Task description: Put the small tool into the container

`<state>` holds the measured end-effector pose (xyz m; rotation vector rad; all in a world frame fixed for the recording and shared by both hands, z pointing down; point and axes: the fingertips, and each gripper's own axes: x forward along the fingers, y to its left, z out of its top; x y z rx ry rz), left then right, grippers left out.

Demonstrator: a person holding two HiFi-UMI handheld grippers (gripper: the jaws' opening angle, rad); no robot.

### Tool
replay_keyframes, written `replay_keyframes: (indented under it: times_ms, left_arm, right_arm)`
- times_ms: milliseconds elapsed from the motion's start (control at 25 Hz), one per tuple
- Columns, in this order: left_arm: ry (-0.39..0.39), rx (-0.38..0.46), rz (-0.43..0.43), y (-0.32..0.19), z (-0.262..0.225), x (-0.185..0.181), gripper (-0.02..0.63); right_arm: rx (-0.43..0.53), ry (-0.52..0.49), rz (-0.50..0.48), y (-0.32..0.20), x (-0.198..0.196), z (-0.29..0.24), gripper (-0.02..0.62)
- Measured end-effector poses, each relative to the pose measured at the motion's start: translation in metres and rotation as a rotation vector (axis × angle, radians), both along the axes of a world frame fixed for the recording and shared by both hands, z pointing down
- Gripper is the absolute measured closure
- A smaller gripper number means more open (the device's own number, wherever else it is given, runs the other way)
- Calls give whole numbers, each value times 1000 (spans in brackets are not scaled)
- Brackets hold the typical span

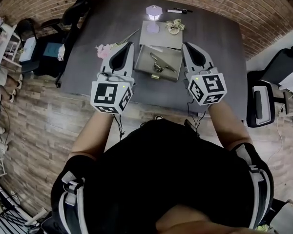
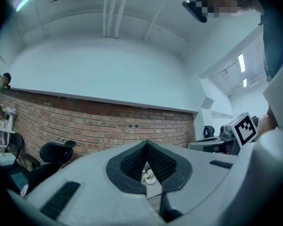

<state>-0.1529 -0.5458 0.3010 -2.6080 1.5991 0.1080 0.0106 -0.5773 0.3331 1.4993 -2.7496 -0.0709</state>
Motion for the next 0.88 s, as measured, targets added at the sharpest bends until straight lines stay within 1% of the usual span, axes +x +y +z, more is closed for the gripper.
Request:
replay_keyframes:
  times_ms: [200, 320, 600, 880]
  left_arm:
    - [-14, 37, 20, 8, -13, 12, 597]
    - [-20, 53, 32, 12, -19, 18, 597]
    - [-24, 72, 40, 15, -26, 24, 597]
    - [-29, 82, 45, 19, -30, 26, 597]
  right_arm:
    - [57, -77, -7, 10, 10, -29, 598]
    - [80, -99, -14, 16, 12, -40, 598]
    - [96, -113, -20, 20, 13, -49, 600]
    - [103, -100, -27, 23, 12, -52, 600]
